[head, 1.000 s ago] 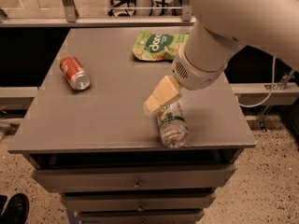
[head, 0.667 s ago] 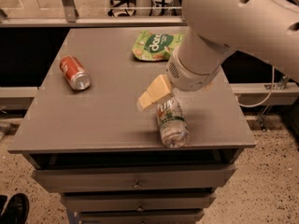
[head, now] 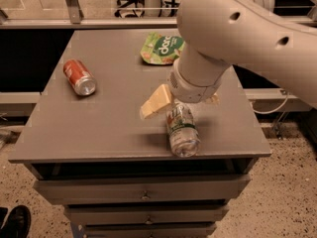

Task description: Place 7up can upright

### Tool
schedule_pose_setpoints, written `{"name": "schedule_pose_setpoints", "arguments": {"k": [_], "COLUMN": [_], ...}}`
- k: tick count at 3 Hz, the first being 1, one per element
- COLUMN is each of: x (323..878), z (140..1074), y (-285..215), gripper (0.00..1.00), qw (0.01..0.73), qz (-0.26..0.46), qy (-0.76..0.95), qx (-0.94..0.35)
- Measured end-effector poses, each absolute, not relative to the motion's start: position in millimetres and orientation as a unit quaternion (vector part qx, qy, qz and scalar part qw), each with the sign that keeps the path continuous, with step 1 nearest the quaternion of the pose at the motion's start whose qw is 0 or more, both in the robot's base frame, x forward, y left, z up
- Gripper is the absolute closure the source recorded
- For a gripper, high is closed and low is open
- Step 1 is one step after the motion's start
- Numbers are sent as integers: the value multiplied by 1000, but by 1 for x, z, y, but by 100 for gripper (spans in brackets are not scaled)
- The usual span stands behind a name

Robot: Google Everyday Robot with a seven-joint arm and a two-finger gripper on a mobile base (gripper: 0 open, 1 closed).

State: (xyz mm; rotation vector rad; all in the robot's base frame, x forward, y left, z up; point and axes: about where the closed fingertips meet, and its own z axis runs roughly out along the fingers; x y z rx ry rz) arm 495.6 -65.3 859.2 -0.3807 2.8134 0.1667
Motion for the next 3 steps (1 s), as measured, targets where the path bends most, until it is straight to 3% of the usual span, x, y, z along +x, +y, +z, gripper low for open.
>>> {"name": "schedule_pose_setpoints", "arguments": {"k": [2, 3], "x": [491, 489], "z": [841, 835], "y": [-67, -65], "gripper": [3, 25], "qw": [129, 126], "qz": [55, 53], "qy": [982, 982], "qx": [-124, -130]}}
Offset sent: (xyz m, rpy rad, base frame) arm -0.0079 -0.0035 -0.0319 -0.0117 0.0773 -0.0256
